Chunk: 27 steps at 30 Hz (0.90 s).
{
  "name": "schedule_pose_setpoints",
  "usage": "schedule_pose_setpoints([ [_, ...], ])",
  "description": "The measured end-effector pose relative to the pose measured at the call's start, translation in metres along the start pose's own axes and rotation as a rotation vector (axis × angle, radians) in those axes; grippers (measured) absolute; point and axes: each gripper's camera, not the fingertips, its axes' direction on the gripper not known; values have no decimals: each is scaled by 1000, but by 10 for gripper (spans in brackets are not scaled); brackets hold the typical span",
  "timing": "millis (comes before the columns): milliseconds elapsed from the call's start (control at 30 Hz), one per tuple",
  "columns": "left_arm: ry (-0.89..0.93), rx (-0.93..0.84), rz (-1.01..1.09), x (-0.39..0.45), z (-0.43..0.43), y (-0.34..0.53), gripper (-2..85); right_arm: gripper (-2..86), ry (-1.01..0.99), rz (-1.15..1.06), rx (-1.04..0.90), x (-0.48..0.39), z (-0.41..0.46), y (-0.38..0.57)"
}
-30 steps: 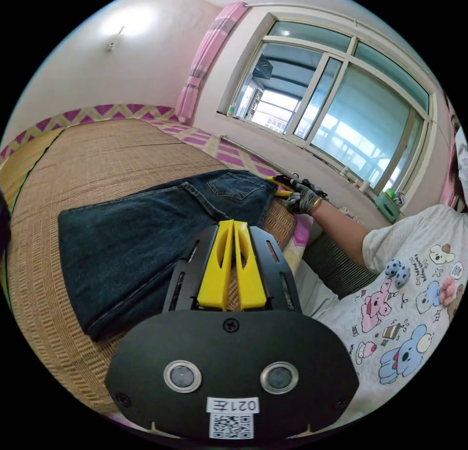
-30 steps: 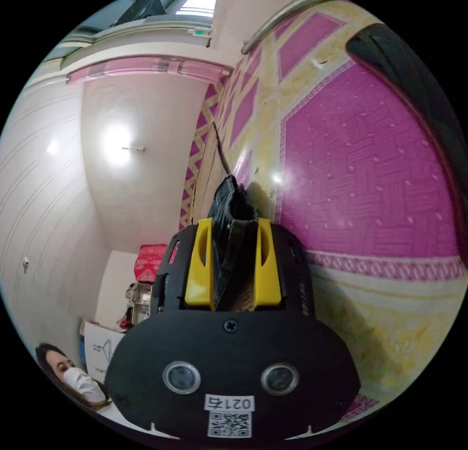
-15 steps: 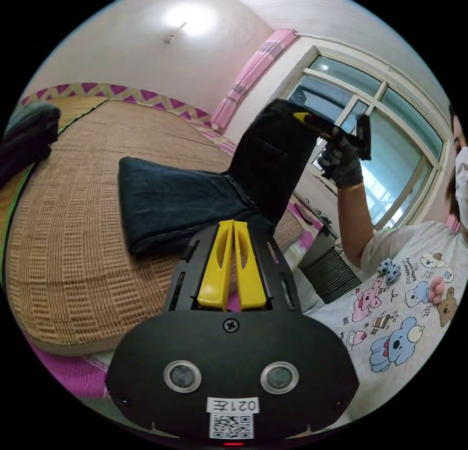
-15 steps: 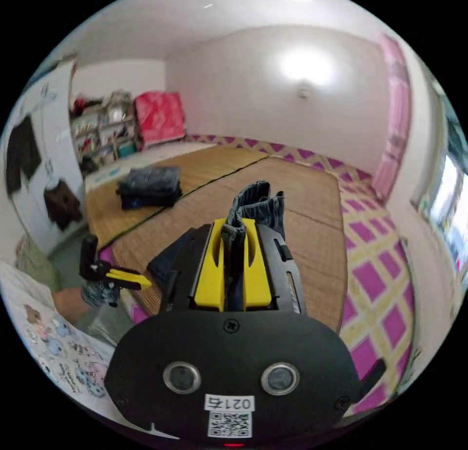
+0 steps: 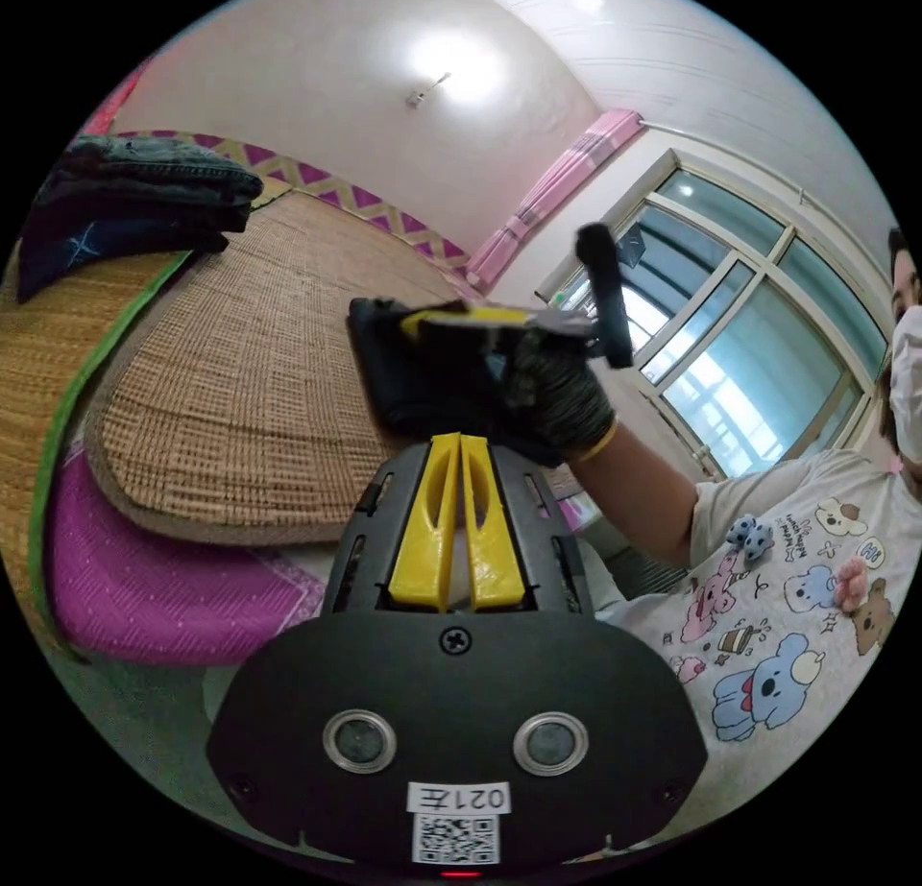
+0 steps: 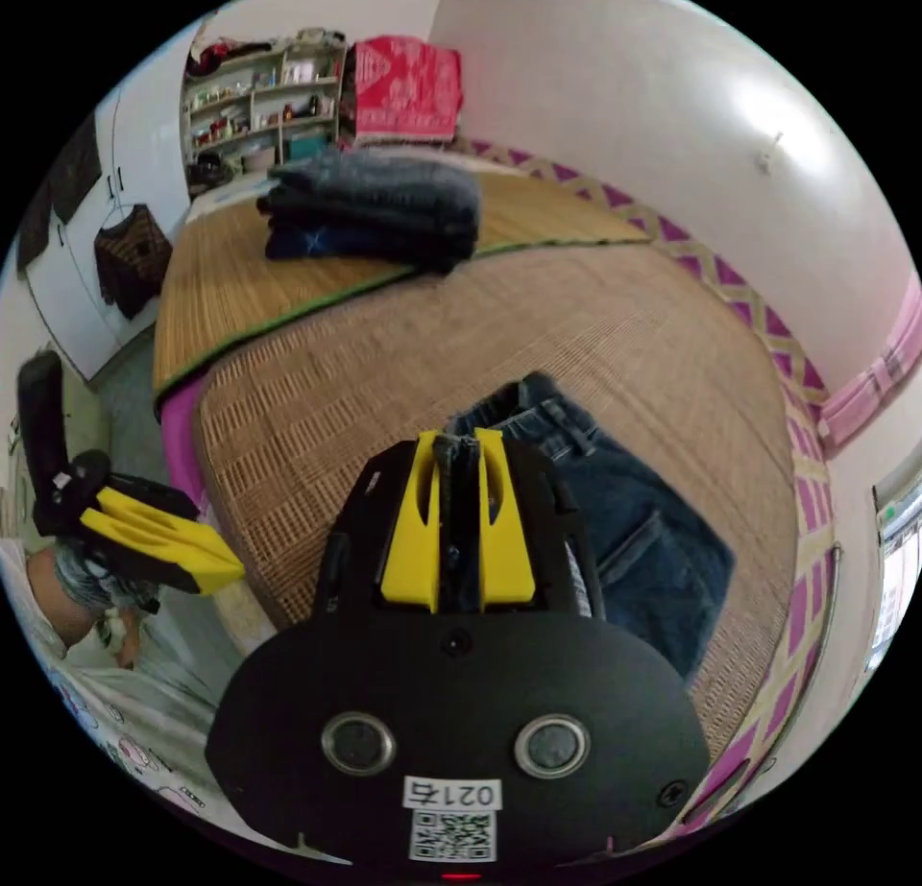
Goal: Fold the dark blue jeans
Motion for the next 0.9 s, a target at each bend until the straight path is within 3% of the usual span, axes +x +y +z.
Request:
schedule_pose_setpoints([
  [100, 5, 21, 31, 4, 5, -17, -9, 67, -73, 21, 87, -6, -1, 18],
  [233, -10, 32, 79, 13, 8, -37, -9, 86, -398, 122, 161, 49, -51, 62],
  [433, -171, -57, 235, 32, 47, -74, 1, 69, -132, 261, 112, 88, -81, 148],
  [567, -365, -303, 218, 13, 96, -68, -7, 35, -41, 283, -3, 80, -54, 185],
  [700, -295, -260, 111, -4, 89, -62, -9, 3, -25, 267, 51, 65, -35, 214],
  [900, -302, -247, 110, -4, 91, -65, -9, -4, -52, 289, 42, 71, -39, 225],
])
